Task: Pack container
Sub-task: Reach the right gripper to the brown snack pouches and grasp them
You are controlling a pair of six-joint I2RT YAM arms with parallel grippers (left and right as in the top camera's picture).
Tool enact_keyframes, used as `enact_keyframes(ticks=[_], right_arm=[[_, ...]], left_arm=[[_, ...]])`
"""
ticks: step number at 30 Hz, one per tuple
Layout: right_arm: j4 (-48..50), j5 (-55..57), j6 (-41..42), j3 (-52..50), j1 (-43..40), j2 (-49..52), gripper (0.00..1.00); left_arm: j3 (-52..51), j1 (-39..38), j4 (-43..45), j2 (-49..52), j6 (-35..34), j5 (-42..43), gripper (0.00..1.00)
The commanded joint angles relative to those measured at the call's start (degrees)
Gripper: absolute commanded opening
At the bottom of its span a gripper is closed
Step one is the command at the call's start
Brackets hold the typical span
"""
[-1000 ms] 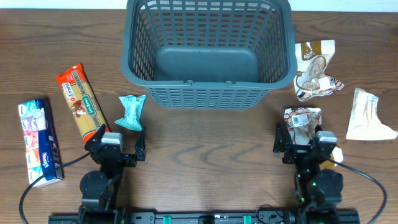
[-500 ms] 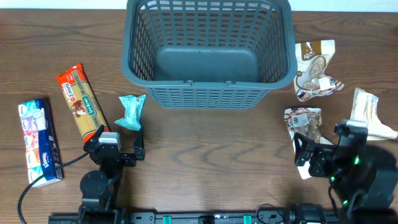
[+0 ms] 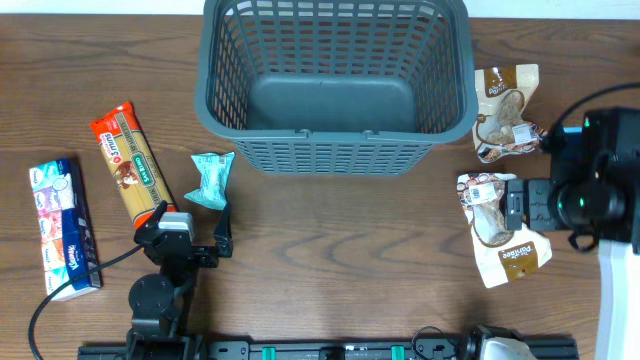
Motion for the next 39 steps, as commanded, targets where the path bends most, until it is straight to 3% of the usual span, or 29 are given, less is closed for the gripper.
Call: enact_keyframes(ticks=[1,12,29,39], right_arm=[[0.6,-0.9,-6.4,0.9,-1.2,2.5,0.99],[3.7,-5.8,-10.6,-1.6,-4.9,13.1,0.99],[28.3,-8.7,-25.7,-19.1,-8.1,24.8,0.99],[37.2,-8.0,-25.8,-22.1,-8.2,35.8,0.96]], left_arm=[[-1.1,-0.2,-1.6,0.0,-0.5,-3.0,0.98],[-1.1,-0.2,-1.6,0.0,-0.5,-5.4,0.99],[-1.1,-0.2,-1.6,0.0,-0.5,-5.4,0.99],[-1.1,-0.2,-1.6,0.0,-0.5,-5.4,0.99]])
